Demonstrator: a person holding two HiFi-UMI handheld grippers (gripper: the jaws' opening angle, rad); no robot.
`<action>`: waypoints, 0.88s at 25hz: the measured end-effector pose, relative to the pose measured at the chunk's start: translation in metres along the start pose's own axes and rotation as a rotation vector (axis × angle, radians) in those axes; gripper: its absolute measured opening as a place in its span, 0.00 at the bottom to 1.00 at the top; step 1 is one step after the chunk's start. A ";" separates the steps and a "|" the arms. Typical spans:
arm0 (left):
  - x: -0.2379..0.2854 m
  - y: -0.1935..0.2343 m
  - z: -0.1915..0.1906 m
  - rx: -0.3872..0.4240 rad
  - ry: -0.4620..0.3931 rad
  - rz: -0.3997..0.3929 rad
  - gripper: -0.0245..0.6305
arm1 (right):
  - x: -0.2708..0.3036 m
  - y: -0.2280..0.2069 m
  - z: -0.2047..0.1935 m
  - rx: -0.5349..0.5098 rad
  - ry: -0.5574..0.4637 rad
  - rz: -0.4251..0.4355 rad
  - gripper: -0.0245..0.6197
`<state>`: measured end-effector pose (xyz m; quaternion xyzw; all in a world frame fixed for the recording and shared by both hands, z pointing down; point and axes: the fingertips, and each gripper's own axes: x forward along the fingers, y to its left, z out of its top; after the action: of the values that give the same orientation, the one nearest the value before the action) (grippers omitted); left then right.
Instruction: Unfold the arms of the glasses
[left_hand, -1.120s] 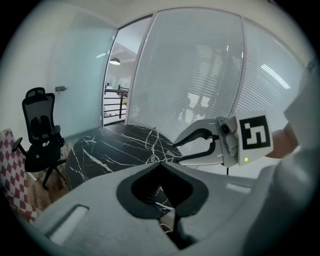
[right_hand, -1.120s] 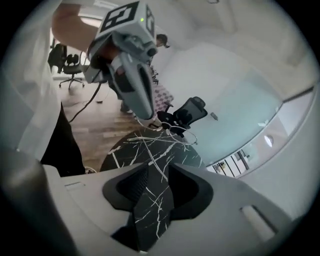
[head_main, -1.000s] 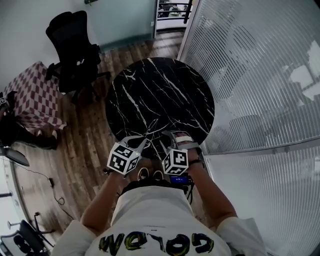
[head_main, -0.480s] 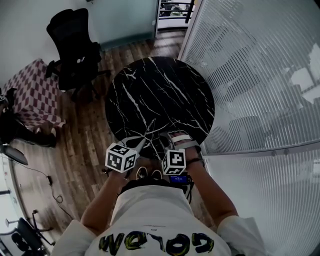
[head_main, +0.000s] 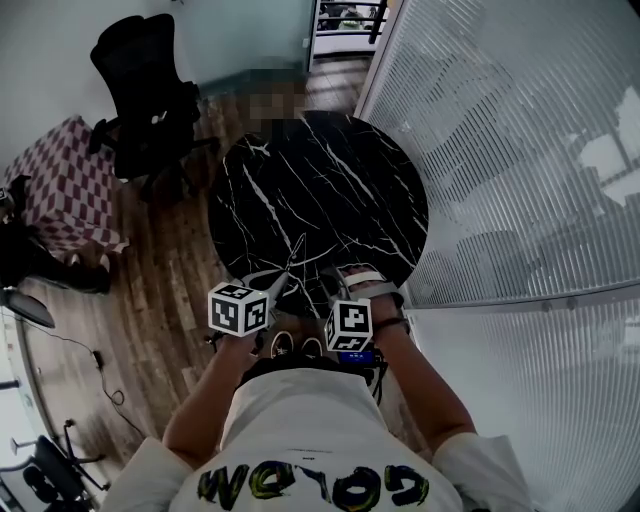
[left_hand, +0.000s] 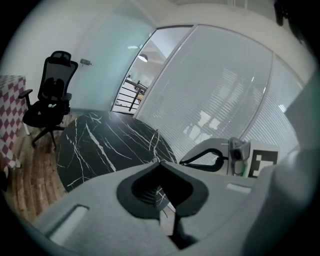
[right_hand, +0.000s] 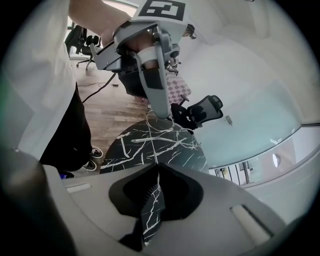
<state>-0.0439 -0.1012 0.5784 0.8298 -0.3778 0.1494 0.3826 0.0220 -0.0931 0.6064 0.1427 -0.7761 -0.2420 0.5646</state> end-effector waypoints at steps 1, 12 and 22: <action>0.000 0.000 0.000 -0.009 -0.001 0.000 0.04 | -0.001 0.001 0.000 0.002 0.003 0.004 0.06; 0.001 0.007 0.001 -0.054 -0.003 0.020 0.04 | -0.006 0.019 0.001 0.104 0.009 0.040 0.06; -0.002 0.010 0.006 -0.107 -0.036 0.028 0.04 | -0.014 0.036 0.006 0.182 0.013 0.063 0.06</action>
<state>-0.0528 -0.1086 0.5785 0.8052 -0.4036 0.1196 0.4176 0.0225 -0.0542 0.6129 0.1706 -0.7953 -0.1515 0.5616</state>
